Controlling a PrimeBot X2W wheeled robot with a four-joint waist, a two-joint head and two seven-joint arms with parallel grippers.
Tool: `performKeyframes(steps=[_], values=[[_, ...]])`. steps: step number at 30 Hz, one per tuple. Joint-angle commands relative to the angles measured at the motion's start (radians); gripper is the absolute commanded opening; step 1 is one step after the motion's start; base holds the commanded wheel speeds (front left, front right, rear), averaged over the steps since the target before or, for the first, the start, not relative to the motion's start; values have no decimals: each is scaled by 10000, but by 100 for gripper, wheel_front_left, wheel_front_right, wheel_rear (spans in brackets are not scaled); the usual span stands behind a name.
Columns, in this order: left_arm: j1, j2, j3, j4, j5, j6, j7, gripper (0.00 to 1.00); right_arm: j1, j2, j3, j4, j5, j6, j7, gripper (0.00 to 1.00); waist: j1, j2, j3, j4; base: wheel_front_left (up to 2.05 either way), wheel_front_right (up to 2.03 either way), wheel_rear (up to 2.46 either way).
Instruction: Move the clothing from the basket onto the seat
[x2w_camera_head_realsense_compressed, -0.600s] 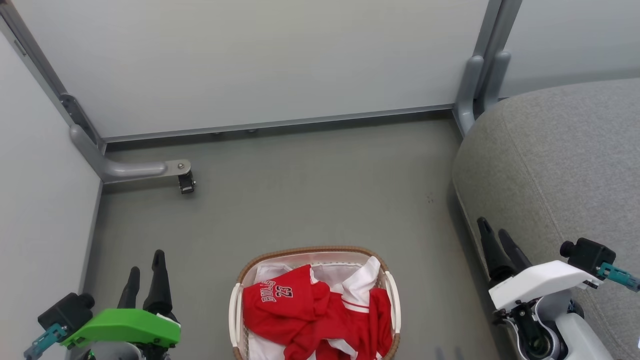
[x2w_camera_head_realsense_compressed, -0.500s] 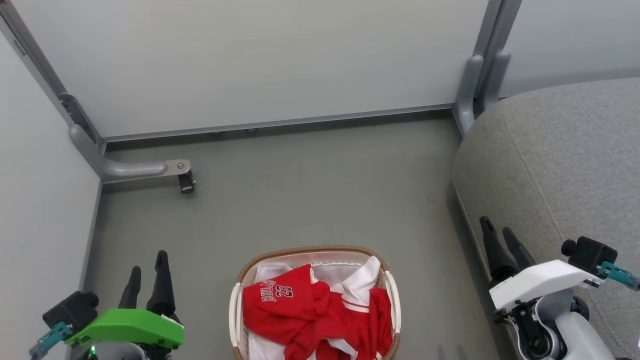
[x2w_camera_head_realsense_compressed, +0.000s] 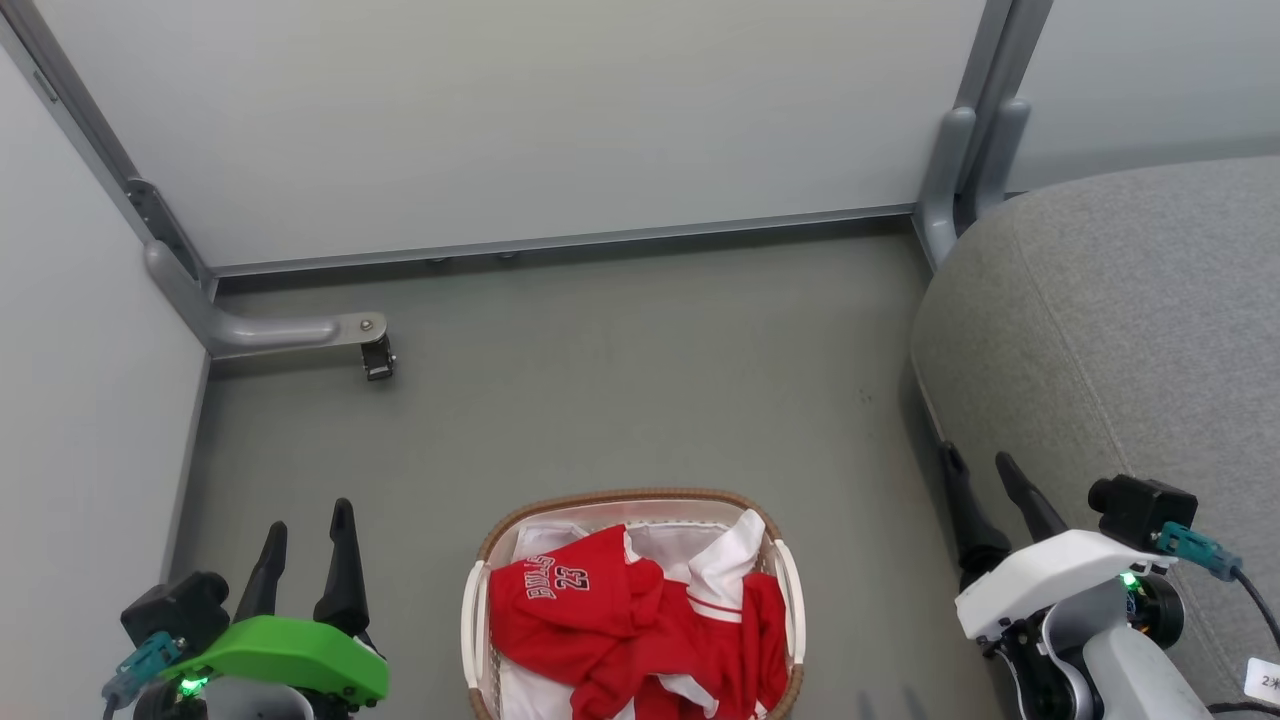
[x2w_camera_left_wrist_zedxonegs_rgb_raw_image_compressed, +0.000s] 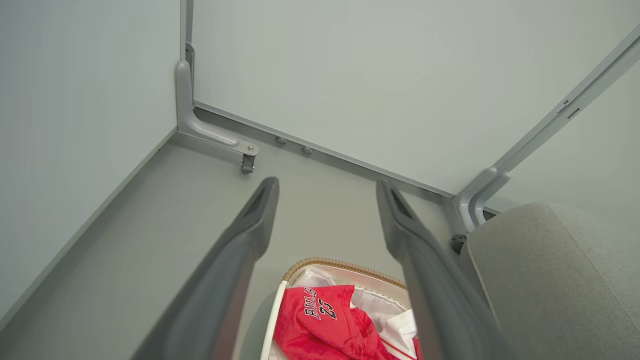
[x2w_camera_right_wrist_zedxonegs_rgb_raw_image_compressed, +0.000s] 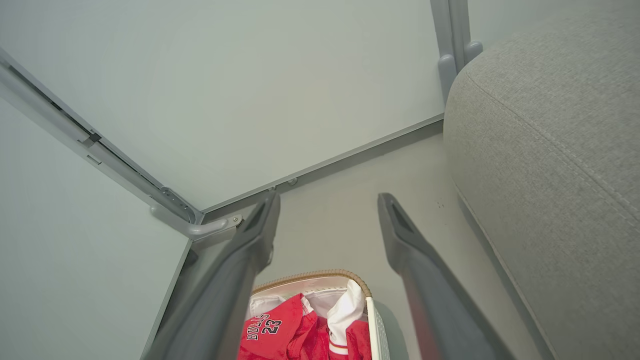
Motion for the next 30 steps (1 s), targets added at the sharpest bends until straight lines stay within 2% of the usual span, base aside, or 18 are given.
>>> performKeyframes(steps=[1,10,22,30], values=[[69,122,-39,-61,278,38,-102,100,-211,-26,89,-66,-417,3,-104,100,0,0,14,10,0,0,0],[106,69,-84,-104,1201,226,-334,100,-223,31,228,45,-1571,3,-340,100,0,0,82,49,0,0,0],[228,37,-326,-77,2392,531,-608,100,-212,242,-158,535,-3266,3,-622,100,0,0,129,143,0,0,0],[359,-100,-112,-52,2846,508,-782,100,-253,318,-193,693,-4171,2,-792,100,0,0,144,188,0,0,0]])
